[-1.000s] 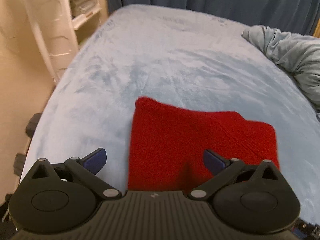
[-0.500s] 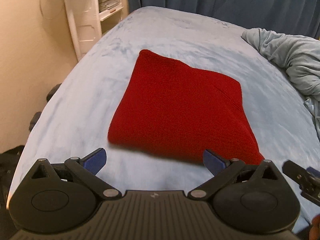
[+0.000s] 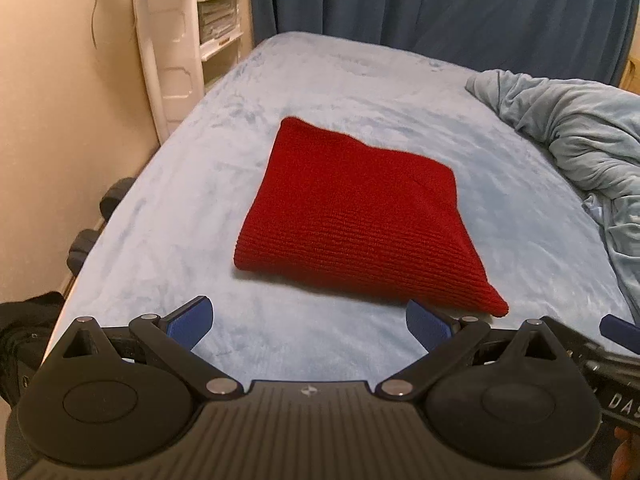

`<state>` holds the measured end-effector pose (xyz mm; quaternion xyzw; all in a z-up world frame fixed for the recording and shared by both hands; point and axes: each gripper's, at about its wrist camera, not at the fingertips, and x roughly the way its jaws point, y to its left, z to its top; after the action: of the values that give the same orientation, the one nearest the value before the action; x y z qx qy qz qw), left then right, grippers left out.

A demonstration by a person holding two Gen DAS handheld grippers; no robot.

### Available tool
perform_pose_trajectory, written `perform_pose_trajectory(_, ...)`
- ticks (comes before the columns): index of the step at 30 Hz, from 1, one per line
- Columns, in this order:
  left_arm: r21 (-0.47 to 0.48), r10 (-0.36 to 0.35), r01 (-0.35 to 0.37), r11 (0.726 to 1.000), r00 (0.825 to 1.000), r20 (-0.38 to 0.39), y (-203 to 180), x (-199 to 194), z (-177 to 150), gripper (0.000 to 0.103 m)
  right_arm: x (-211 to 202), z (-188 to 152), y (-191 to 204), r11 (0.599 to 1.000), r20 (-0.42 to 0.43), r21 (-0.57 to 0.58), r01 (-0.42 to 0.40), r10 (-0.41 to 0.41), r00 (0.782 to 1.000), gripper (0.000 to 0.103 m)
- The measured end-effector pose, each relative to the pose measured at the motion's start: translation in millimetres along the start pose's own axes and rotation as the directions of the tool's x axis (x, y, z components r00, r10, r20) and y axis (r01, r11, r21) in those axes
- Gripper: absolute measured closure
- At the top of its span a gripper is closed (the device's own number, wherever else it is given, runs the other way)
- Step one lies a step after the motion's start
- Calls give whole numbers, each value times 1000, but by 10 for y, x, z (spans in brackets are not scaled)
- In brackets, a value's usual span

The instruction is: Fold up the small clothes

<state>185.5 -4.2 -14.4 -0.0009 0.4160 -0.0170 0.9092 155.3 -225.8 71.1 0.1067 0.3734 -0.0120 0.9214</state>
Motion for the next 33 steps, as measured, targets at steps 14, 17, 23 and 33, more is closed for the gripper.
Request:
perform_pose_trajectory(14, 6, -14, 14, 1000, 1000, 6, 2, -165, -21, 0, -192, -11, 84, 999, 21, -29, 25, -24, 999, 3)
perform_pose_trajectory(17, 10, -4, 4, 1000, 1000, 2, -28, -167, -6, 0, -186, -8, 71, 999, 13, -25, 30, -30, 999, 3)
perform_pose_trajectory(23, -2, 1, -1, 1000, 1000, -20, -60, -193, 31, 0, -203, 2, 75, 999, 0, -33, 29, -29, 1000, 3)
perform_pose_trajectory(33, 1, 15, -15, 1000, 1000, -21, -35, -229, 35, 0, -218, 16, 111, 999, -11, -45, 22, -23, 1000, 3)
